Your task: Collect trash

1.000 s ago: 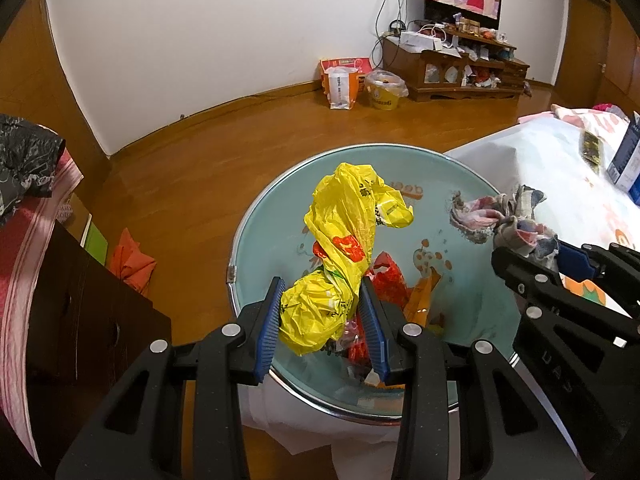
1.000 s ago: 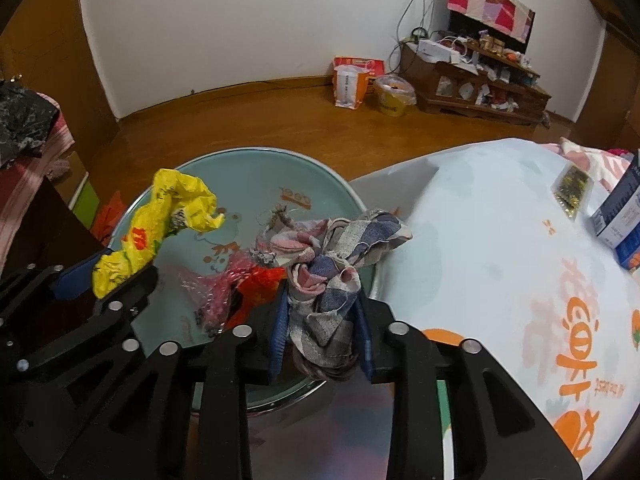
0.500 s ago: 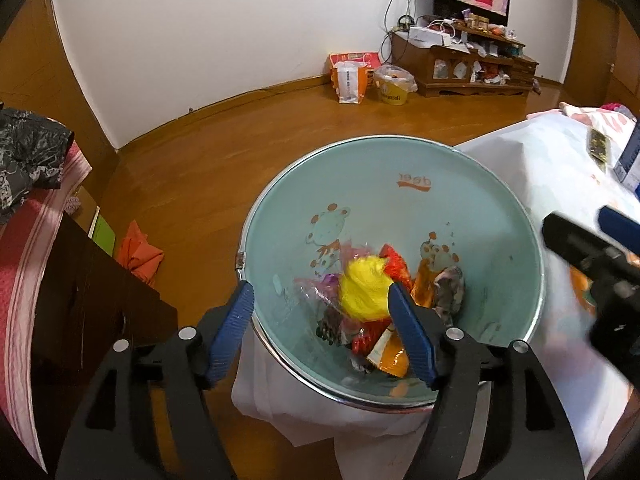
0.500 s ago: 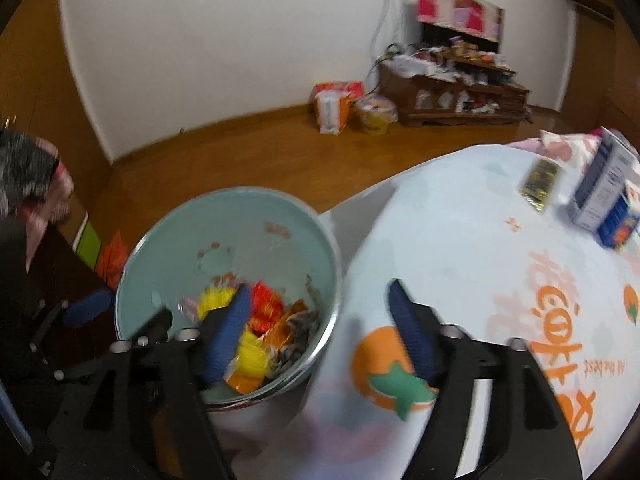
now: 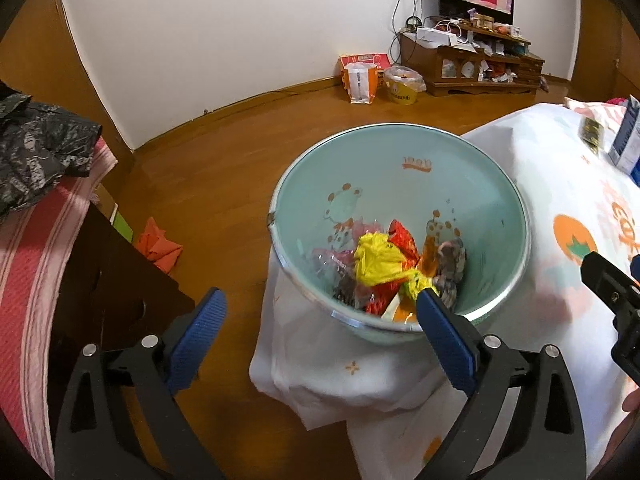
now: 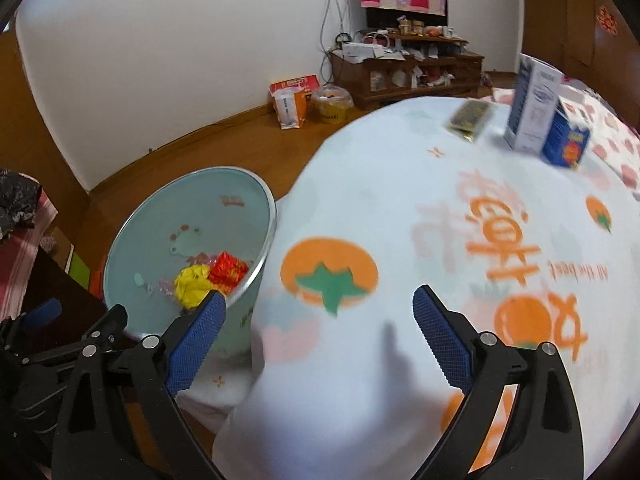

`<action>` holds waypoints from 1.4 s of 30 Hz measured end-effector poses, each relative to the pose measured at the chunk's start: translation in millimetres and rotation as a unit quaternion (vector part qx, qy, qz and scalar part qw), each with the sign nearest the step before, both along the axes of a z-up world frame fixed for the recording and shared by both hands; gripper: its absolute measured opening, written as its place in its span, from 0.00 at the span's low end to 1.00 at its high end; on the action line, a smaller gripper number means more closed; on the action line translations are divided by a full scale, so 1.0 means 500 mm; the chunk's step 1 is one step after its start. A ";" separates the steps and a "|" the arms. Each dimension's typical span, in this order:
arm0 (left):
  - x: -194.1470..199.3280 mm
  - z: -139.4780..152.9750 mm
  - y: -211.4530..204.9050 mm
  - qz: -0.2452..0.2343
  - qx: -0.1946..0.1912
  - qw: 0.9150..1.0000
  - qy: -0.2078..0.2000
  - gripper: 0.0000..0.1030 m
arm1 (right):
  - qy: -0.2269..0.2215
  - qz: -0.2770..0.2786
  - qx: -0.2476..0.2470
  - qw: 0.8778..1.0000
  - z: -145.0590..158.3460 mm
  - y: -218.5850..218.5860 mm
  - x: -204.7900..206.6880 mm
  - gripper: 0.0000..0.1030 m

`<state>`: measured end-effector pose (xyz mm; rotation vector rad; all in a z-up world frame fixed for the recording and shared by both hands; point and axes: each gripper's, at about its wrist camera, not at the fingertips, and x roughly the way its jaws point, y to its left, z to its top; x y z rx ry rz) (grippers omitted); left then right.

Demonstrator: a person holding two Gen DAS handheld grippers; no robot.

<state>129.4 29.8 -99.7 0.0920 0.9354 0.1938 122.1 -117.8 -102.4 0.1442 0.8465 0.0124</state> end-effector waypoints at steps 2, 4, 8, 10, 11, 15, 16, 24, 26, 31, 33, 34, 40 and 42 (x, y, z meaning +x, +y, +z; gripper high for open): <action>-0.024 0.009 -0.001 0.001 0.011 1.000 -0.010 0.91 | -0.009 -0.006 -0.002 1.000 0.004 -0.001 -0.030 0.90; -0.042 0.017 -0.003 -0.001 0.014 1.000 -0.017 0.92 | -0.014 -0.009 -0.006 1.000 0.012 -0.001 -0.056 0.90; -0.085 0.037 -0.003 -0.009 0.011 0.999 -0.035 0.92 | -0.027 -0.011 -0.008 1.000 0.034 -0.003 -0.101 0.90; -0.103 0.050 -0.004 -0.011 0.014 0.999 -0.048 0.92 | -0.037 -0.014 -0.018 0.999 0.046 -0.001 -0.124 0.90; -0.116 0.060 -0.005 -0.014 0.015 0.998 -0.060 0.92 | -0.044 -0.017 -0.022 0.999 0.051 -0.001 -0.128 0.90; -0.157 0.094 -0.015 -0.026 0.008 0.995 -0.096 0.94 | -0.085 -0.026 -0.041 0.995 0.086 0.000 -0.174 0.90; -0.166 0.103 -0.018 -0.029 0.007 0.994 -0.105 0.94 | -0.098 -0.029 -0.044 0.994 0.099 0.001 -0.189 0.90; -0.229 0.191 -0.034 -0.053 -0.003 0.980 -0.189 0.94 | -0.172 -0.053 -0.055 0.982 0.186 -0.009 -0.258 0.90; -0.243 0.209 -0.038 -0.056 -0.005 0.977 -0.204 0.94 | -0.193 -0.061 -0.054 0.978 0.206 -0.011 -0.278 0.90; -0.278 0.253 -0.045 -0.066 -0.012 0.968 -0.241 0.94 | -0.240 -0.077 -0.052 0.966 0.251 -0.019 -0.323 0.91; -0.291 0.267 -0.049 -0.070 -0.014 0.965 -0.252 0.94 | -0.255 -0.081 -0.053 0.962 0.264 -0.020 -0.336 0.91; -0.297 0.273 -0.050 -0.071 -0.016 0.964 -0.257 0.94 | -0.263 -0.083 -0.052 0.960 0.272 -0.020 -0.345 0.91; -0.334 0.306 -0.057 -0.079 -0.020 0.954 -0.289 0.94 | -0.308 -0.091 -0.052 0.946 0.306 -0.021 -0.390 0.93; -0.342 0.313 -0.057 -0.079 -0.020 0.951 -0.297 0.94 | -0.317 -0.093 -0.051 0.943 0.312 -0.021 -0.401 0.93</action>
